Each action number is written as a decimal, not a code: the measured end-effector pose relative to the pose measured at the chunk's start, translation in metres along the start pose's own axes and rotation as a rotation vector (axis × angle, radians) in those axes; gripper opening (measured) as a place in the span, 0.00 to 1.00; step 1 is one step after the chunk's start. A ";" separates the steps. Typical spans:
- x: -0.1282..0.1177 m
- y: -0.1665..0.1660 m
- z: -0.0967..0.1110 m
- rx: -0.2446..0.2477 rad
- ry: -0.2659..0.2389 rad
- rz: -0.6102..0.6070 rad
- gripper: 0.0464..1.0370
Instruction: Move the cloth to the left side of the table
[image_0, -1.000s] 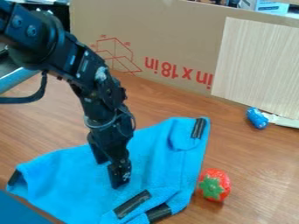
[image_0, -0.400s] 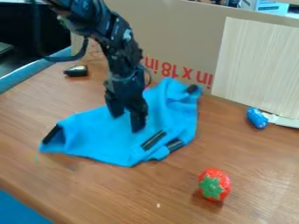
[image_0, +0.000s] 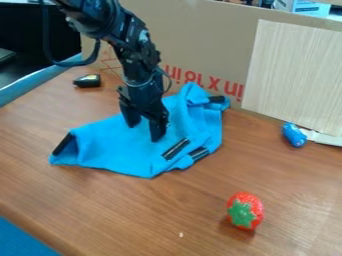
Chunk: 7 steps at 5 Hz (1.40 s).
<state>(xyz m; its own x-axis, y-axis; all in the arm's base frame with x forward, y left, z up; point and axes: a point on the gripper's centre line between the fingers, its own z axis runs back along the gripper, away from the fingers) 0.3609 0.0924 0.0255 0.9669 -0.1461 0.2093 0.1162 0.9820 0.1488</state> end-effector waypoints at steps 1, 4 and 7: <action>-0.027 -0.019 0.008 -0.028 0.007 -0.072 0.96; -0.081 -0.056 0.024 -0.196 0.053 -0.636 0.96; -0.055 -0.042 0.096 -0.351 -0.147 -0.702 0.96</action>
